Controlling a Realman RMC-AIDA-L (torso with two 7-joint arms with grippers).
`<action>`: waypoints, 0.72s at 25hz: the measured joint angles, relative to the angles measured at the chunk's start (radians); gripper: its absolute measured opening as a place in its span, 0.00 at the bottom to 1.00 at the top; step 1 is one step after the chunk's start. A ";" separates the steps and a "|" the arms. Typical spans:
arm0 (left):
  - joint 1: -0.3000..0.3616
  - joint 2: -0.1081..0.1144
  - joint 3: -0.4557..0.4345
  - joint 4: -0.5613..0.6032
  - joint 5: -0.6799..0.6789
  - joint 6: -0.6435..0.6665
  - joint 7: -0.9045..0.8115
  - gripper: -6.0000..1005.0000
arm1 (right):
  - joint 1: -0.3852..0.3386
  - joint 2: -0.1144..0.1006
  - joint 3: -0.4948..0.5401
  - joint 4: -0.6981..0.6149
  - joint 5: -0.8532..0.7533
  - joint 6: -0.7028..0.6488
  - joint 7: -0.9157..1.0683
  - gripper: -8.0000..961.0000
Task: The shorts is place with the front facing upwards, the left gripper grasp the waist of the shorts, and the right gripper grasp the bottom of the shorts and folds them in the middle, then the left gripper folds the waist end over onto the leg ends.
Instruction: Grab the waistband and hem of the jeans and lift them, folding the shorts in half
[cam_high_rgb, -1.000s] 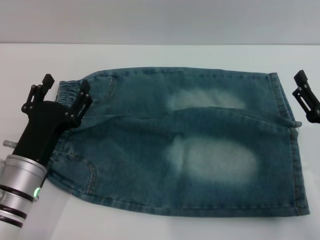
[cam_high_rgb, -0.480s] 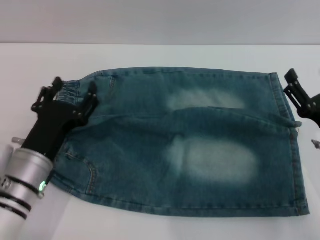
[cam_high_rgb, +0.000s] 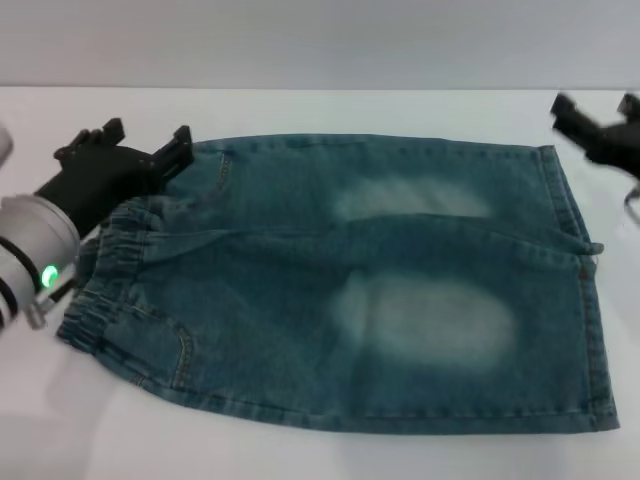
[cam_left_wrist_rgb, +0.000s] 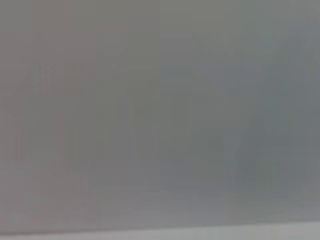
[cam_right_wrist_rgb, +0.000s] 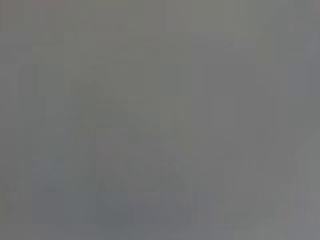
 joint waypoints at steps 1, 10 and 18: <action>0.008 -0.017 -0.050 -0.040 0.000 -0.093 0.022 0.81 | -0.015 0.012 0.034 0.066 -0.015 0.104 0.000 0.87; -0.007 -0.125 -0.407 -0.200 -0.001 -0.736 0.090 0.80 | 0.010 0.119 0.305 0.462 -0.144 0.948 -0.002 0.87; -0.079 -0.127 -0.538 -0.201 0.012 -1.091 0.062 0.79 | 0.064 0.123 0.315 0.544 -0.155 1.263 -0.001 0.87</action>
